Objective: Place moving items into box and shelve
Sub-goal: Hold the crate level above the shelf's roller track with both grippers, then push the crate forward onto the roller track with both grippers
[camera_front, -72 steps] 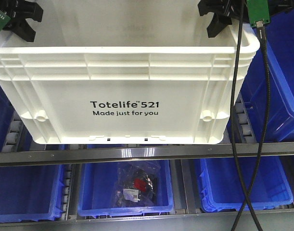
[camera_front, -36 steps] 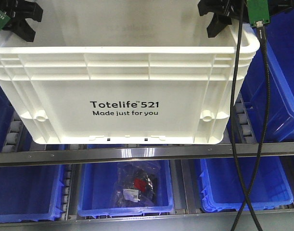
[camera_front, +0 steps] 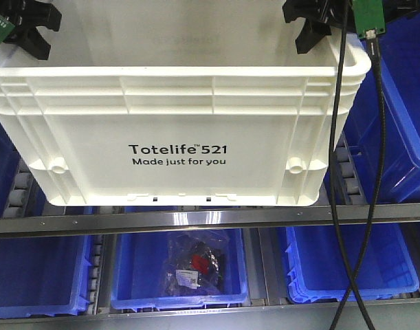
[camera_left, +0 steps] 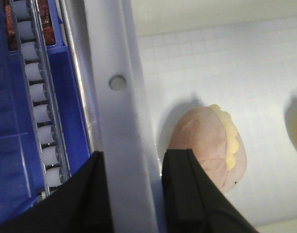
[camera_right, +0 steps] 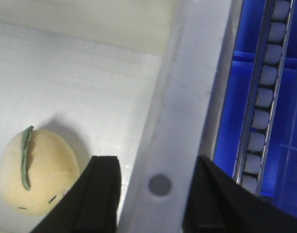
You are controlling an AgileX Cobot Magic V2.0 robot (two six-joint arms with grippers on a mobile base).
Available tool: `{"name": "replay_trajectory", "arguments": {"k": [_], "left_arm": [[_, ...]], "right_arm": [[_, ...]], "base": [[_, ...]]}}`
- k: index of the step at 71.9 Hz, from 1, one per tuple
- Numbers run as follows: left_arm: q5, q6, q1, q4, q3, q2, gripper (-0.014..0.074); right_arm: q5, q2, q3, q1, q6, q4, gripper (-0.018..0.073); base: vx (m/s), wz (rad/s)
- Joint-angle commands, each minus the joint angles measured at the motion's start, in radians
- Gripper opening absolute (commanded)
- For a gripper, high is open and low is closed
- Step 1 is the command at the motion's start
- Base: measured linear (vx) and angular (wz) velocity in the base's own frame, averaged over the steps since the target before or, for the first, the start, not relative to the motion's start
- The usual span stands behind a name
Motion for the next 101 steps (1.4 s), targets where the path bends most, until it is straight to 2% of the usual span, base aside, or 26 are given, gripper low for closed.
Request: {"name": "replay_trajectory", "arguments": {"k": [1,68,82,101], "left_arm": [[-0.096,0.009,-0.001,-0.009,-0.036,-0.057,-0.0001],[-0.159,0.009,-0.001,-0.009,-0.029,-0.058,-0.0001],[-0.195,0.008,-0.001,-0.009,0.051,-0.076,-0.0001],[-0.370,-0.022,-0.001,-0.009,0.251,-0.169,-0.0001]], "right_arm": [[-0.001,-0.065,-0.040,0.000,-0.025,0.021,-0.0003],[-0.038,-0.065,-0.022,0.000,-0.001,0.016,-0.0003],[-0.097,-0.077,0.045,0.000,0.000,0.020,-0.0003],[-0.205,-0.140,0.140,0.000,-0.009,0.020,-0.0003]], "base": [[0.00,0.00],[0.00,0.00],[0.00,0.00],[0.00,0.00]]}}
